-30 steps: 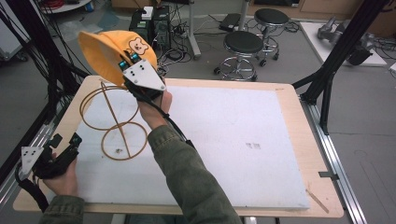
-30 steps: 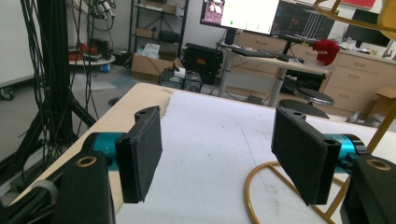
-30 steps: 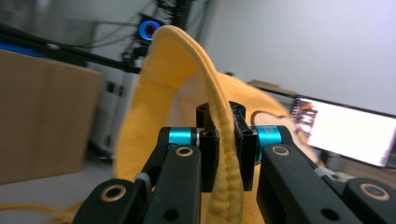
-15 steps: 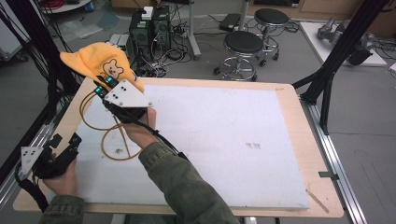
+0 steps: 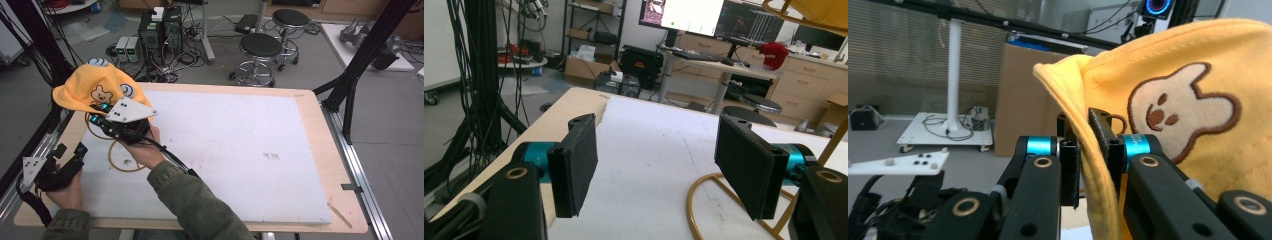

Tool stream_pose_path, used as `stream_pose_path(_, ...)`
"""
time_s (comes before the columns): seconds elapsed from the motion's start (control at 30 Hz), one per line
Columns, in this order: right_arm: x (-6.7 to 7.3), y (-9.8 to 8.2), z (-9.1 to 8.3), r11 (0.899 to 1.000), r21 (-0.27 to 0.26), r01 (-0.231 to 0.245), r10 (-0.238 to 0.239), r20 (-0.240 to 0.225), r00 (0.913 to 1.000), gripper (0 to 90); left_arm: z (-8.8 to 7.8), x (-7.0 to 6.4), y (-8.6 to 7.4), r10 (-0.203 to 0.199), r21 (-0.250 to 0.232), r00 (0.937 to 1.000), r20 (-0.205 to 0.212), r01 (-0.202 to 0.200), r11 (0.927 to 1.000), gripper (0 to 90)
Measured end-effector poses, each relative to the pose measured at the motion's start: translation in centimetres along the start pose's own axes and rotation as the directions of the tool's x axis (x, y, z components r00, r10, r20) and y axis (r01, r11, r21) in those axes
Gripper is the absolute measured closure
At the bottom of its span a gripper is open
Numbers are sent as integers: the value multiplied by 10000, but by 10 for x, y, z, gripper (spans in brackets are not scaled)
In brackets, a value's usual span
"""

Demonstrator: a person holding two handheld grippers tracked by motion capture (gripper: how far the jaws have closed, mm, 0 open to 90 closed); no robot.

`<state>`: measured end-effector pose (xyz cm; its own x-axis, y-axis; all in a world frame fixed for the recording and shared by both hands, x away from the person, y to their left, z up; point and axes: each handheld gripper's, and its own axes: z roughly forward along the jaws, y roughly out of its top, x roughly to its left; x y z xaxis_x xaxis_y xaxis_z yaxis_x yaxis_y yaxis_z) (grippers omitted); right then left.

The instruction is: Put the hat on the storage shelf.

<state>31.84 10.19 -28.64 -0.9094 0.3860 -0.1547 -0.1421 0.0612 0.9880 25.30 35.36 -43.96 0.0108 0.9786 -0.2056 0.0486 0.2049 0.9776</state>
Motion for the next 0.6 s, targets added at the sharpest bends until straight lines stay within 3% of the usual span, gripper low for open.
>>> stream_pose_path(0.6,10,-25,-3,9956,917,-200,259,-638,9976,816,1,0,-1,-67,42,10000,20,67,10000,336)
